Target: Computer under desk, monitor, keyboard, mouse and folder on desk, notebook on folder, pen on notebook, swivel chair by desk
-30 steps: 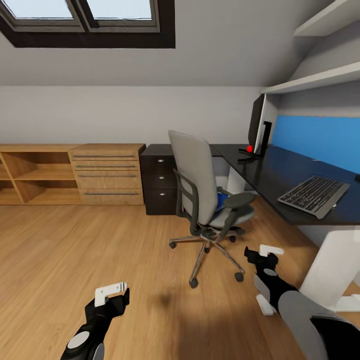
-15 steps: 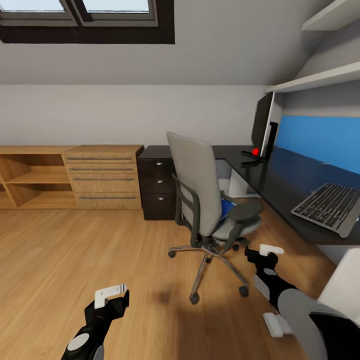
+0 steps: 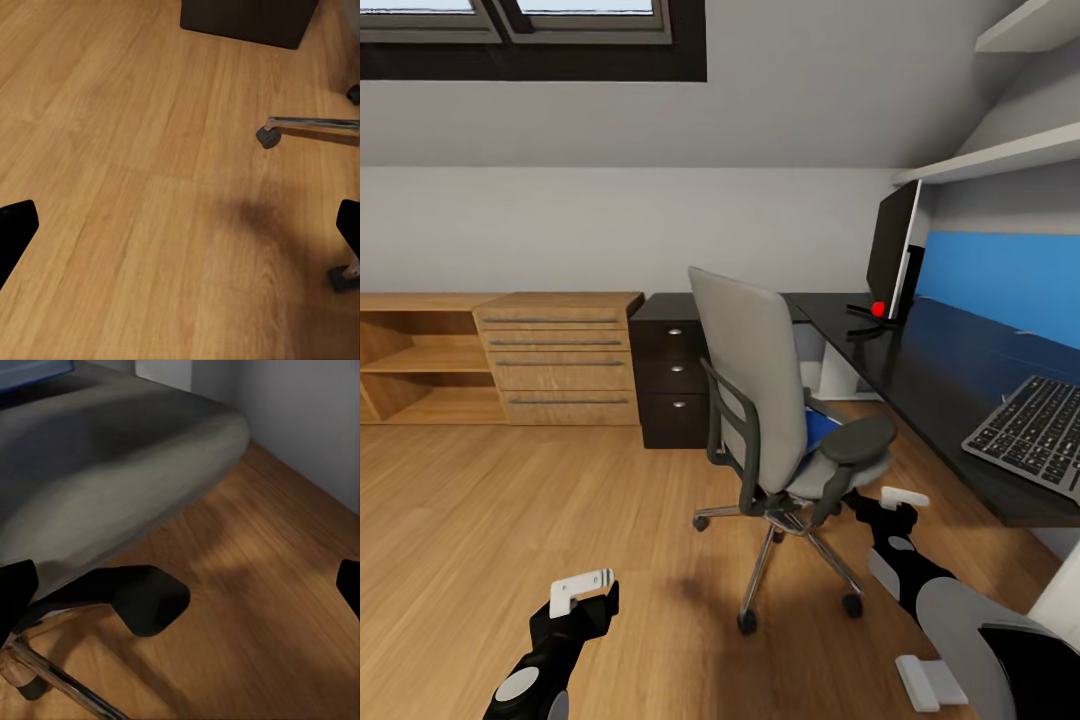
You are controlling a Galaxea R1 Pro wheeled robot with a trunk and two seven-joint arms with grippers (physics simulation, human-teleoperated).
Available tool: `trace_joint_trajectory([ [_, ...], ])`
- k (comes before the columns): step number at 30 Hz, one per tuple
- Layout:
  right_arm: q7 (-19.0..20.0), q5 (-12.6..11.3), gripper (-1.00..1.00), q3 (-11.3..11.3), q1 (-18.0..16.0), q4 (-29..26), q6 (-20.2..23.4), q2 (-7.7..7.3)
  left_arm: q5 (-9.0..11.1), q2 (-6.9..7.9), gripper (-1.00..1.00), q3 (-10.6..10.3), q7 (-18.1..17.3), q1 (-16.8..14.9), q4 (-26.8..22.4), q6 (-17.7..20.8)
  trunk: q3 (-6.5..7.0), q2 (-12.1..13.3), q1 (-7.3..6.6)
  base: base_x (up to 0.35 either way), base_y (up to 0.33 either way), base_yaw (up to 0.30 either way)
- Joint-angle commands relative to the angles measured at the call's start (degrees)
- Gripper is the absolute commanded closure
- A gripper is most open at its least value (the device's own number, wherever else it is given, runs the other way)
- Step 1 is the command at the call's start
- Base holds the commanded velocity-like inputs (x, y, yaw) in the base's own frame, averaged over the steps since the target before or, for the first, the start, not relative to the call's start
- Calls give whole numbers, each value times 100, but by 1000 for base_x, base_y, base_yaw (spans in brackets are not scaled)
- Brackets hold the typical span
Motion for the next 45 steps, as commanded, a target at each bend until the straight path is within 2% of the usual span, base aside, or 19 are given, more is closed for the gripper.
trace_joint_trajectory([
  [1, 25, -35, -100, -23, -4, 4, -34, 2, 28, -3, -100, 1, 20, 0, -8, 25, -5, -2, 0, 29, 0, 0],
  [5, 58, -21, -100, -15, -4, -1, -43, 14, 28, -3, -100, 1, 21, 0, -8, 26, -5, -2, 0, 8, 0, 0],
  [8, 79, -13, -100, 6, -4, 22, -318, 73, 28, -3, -100, 1, 20, 0, -8, 26, -5, -2, 0, 0, 0, 0],
  [15, 51, -17, -100, 9, -4, 27, -412, 359, 28, -3, -100, 1, 19, 0, -8, 26, -5, -2, 0, 0, 0, 0],
  [18, 39, -18, -100, 11, -4, 28, -414, 431, 28, -3, -100, 1, 21, 0, -8, 26, -5, -2, 0, 0, 0, 18],
  [28, 30, -18, -100, 14, -4, 37, -414, 480, 28, -3, -100, 4, 21, 0, -8, 30, 32, -2, 0, 0, 0, 191],
  [32, 30, -10, -100, 6, -4, 37, -422, 586, 28, -3, -100, 8, 22, 0, -8, 34, 57, -2, 0, 0, 0, 213],
  [45, 27, -1, -100, 5, -4, 37, -423, 640, 28, 4, -100, 9, 25, 0, -8, 35, 139, -2, 0, 0, 0, 212],
])
